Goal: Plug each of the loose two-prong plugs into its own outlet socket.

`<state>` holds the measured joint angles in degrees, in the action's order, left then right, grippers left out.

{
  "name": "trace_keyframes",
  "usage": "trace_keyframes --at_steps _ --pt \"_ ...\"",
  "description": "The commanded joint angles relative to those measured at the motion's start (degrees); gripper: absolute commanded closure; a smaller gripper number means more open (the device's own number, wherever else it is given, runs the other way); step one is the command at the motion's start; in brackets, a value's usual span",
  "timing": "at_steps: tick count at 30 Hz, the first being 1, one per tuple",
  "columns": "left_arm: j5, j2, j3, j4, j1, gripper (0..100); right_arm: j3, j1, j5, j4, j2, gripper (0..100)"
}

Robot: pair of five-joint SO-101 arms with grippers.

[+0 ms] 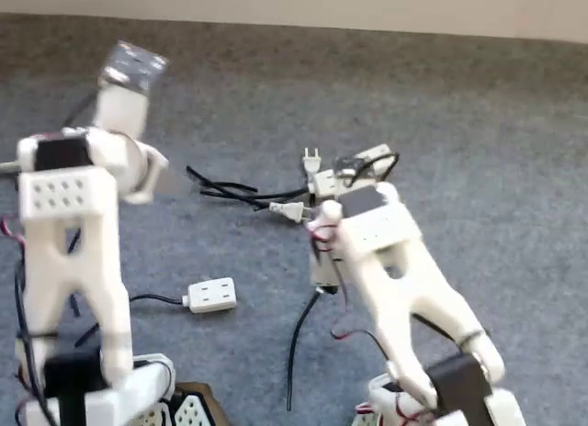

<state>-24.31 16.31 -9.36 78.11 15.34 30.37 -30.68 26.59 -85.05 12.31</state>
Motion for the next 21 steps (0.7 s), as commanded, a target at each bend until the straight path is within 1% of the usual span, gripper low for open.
trace_keyframes --at_steps 1,3,5,11,13,16,21 --pt "0.7 -12.1 12.9 0.0 7.5 61 -4.7 -4.7 12.3 1.9 -4.1 75.7" --pt "0.7 -17.5 17.5 0.2 10.2 60 -4.8 -7.3 17.7 6.3 -6.0 75.7" --pt "0.7 -22.2 22.3 0.0 12.9 60 -4.6 -8.5 21.2 11.6 -6.1 75.7" --pt "0.4 -33.8 36.9 0.4 20.6 60 0.8 -6.5 22.2 21.5 -6.3 75.7" --pt "0.4 -37.2 40.3 -0.1 22.5 60 3.7 -5.8 24.5 24.7 -6.4 75.7" --pt "0.4 -43.0 45.2 -1.1 24.6 60 7.2 -5.9 27.2 25.2 -5.9 75.8" --pt "0.4 -52.4 53.5 -1.3 25.8 61 8.9 -5.0 27.3 25.6 -6.0 77.5"
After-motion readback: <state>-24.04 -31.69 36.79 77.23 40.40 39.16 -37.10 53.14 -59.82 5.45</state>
